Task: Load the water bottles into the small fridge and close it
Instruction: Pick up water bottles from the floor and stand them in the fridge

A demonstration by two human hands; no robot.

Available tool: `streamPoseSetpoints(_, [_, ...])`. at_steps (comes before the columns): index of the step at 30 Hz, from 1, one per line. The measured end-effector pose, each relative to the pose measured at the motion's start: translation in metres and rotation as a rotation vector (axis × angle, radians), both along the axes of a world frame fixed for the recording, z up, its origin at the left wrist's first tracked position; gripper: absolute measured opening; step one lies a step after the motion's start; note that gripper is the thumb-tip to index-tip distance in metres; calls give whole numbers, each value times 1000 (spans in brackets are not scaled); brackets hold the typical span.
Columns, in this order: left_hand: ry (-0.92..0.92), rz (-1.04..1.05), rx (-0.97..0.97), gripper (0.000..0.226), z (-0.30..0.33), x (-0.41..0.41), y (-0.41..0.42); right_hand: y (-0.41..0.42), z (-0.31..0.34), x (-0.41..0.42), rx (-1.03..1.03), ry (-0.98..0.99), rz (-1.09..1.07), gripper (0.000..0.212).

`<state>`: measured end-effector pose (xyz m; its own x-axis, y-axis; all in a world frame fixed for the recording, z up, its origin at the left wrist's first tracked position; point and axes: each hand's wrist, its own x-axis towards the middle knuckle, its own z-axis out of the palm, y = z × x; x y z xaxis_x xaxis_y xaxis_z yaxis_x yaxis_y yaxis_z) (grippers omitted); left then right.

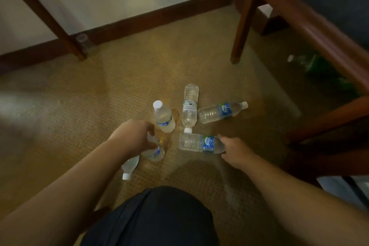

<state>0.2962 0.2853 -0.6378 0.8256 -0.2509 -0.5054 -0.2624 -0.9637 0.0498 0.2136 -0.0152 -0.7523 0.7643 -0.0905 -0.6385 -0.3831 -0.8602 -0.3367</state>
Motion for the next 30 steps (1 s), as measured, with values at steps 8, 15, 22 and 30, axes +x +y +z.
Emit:
streamPoseSetpoints(8, [-66, 105, -33, 29, 8, -14, 13, -11, 1, -3, 26, -50, 30, 54])
streamPoseSetpoints(15, [-66, -107, -99, 27, 89, -4, -39, -22, 79, -41, 30, -170, -8, 32])
streamPoseSetpoints(22, [-281, -426, -240, 28, 201, 0, -129, -68, 209, -89, -38, -414, -195, 40])
streamPoseSetpoints(30, [-284, -527, -714, 36, 248, -36, -217, -110, 323, -218, 15, -870, -680, 31])
